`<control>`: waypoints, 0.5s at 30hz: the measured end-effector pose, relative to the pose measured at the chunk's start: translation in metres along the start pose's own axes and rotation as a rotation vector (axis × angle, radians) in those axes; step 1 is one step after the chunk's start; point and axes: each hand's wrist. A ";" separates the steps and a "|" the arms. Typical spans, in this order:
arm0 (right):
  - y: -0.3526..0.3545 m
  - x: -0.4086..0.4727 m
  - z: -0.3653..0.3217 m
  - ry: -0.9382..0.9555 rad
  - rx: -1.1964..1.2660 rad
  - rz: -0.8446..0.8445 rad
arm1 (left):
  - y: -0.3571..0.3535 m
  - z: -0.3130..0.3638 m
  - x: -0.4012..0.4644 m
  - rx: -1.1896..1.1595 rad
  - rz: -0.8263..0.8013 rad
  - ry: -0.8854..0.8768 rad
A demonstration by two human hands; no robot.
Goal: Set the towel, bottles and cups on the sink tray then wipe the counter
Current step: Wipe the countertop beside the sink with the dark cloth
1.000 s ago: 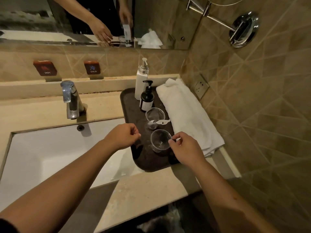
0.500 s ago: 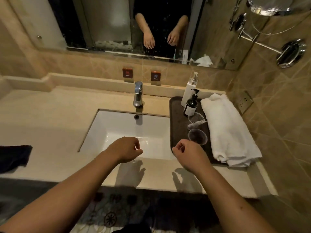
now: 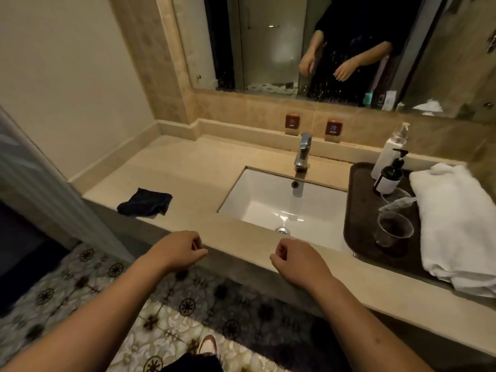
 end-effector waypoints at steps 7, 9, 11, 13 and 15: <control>-0.014 0.021 -0.044 0.136 -0.047 -0.011 | 0.021 -0.054 -0.012 0.002 0.061 0.124; -0.019 0.033 -0.061 0.171 -0.065 -0.018 | 0.029 -0.067 -0.010 0.000 0.089 0.140; -0.024 0.048 -0.080 0.200 -0.083 -0.034 | 0.039 -0.082 -0.007 -0.001 0.108 0.150; -0.030 0.065 -0.102 0.222 -0.110 -0.052 | 0.051 -0.098 0.000 0.001 0.131 0.153; -0.038 0.085 -0.127 0.252 -0.138 -0.069 | 0.064 -0.116 0.011 -0.009 0.166 0.145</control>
Point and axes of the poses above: each hand's wrist, its own x-axis towards the middle knuckle, its own y-axis out of the back of the hand, z = x × y, and after that the axes turned 12 degrees about -x, right-handed
